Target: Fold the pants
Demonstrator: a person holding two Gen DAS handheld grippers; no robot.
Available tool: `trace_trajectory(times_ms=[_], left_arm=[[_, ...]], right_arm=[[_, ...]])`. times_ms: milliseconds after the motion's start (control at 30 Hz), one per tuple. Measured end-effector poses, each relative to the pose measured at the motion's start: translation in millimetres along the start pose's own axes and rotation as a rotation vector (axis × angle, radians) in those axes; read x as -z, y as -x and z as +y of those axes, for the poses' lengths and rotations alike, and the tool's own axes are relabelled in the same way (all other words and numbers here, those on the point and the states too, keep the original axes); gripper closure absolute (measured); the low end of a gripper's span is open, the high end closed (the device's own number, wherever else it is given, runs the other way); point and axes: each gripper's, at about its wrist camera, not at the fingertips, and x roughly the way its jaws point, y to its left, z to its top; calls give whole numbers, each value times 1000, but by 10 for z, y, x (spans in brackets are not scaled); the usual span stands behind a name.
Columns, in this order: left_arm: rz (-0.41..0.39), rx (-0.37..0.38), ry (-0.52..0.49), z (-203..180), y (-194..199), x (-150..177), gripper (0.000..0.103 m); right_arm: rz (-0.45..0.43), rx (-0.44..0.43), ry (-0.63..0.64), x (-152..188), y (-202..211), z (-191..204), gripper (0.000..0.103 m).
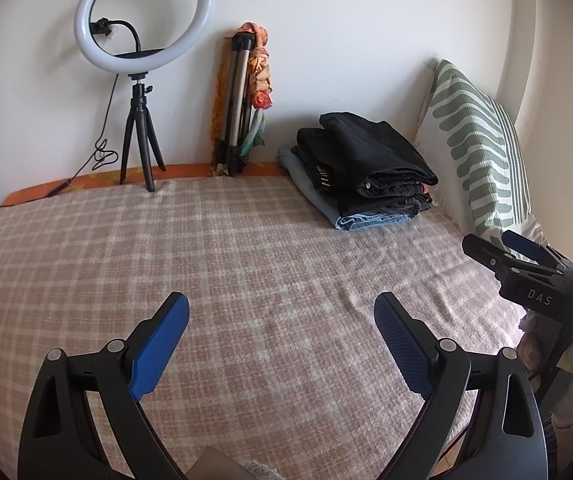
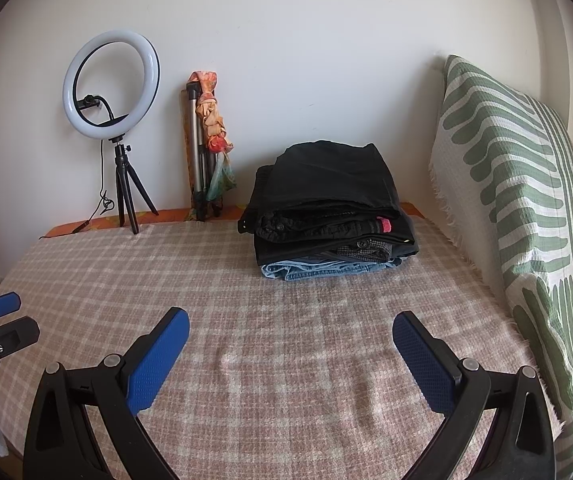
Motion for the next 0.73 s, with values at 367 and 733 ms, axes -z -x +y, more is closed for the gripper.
trace_trajectory(times_ms=[367,733], left_arm=[[12,0,15,5,-19,17,9],[-15,-16,0,-31,13,33,9]], right_arm=[[0,0,-4,4,14,8,0],[1,-2,-4,6,10,4,0]])
